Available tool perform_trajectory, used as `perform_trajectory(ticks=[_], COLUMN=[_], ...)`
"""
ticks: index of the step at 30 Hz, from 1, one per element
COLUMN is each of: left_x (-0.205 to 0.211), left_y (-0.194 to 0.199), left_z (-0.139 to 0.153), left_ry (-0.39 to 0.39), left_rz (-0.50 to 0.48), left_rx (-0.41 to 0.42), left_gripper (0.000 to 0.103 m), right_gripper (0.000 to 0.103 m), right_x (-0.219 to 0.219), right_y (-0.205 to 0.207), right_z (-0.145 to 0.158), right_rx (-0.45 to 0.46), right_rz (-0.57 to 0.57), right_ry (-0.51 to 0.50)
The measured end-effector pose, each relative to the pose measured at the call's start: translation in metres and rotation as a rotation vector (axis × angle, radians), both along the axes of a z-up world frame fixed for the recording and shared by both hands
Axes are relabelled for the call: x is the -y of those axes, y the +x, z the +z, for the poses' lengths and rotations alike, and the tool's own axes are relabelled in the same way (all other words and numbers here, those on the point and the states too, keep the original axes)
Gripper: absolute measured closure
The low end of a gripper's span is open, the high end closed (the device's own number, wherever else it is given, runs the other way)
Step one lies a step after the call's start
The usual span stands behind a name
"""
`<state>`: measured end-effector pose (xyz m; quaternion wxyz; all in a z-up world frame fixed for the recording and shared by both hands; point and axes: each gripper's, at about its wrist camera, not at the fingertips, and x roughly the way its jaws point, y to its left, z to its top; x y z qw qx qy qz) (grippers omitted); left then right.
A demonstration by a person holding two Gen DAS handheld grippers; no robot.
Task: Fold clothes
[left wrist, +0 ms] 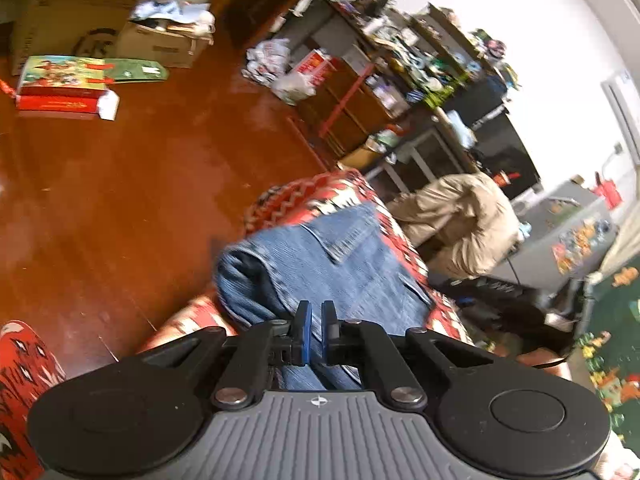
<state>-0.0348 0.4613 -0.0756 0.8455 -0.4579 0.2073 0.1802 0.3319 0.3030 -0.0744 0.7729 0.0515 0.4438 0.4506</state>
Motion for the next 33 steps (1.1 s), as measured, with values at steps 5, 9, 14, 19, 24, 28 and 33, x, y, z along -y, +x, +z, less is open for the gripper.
perform_trajectory(ticks=[5,9,14,19,24,28,33], left_x=[0.009,0.010,0.019,0.034,0.046,0.049,0.057], left_y=[-0.001,-0.012,-0.018,-0.015,-0.005,-0.013,-0.025], left_z=[-0.015,-0.011,-0.001,0.009,0.005,0.000,0.001], left_ry=[0.004,-0.011,0.012,0.029,0.084,0.070,0.048], left_rz=[-0.008,0.001,-0.010,-0.045,-0.059,-0.042,-0.054], left_rx=[-0.102,-0.115,-0.123,-0.119,-0.226,-0.273,-0.294], left_gripper=[0.101,0.101,0.101,0.101,0.098,0.096,0.100], right_gripper=[0.103,0.096,0.094,0.094,0.091,0.091,0.091], right_x=[0.012,0.016,0.032,0.048,0.042,0.028,0.028], right_y=[0.009,0.013,-0.010,-0.069,-0.156,-0.200,-0.214], right_z=[-0.026,-0.032,-0.003,0.026,0.024,0.005,-0.004], right_rx=[0.004,0.013,0.073,0.070,0.057,0.030,0.022], right_rz=[-0.116,-0.209,-0.146,-0.008,0.189,0.267,0.258], right_ry=[0.005,-0.020,0.005,0.020,-0.001,-0.052,-0.085])
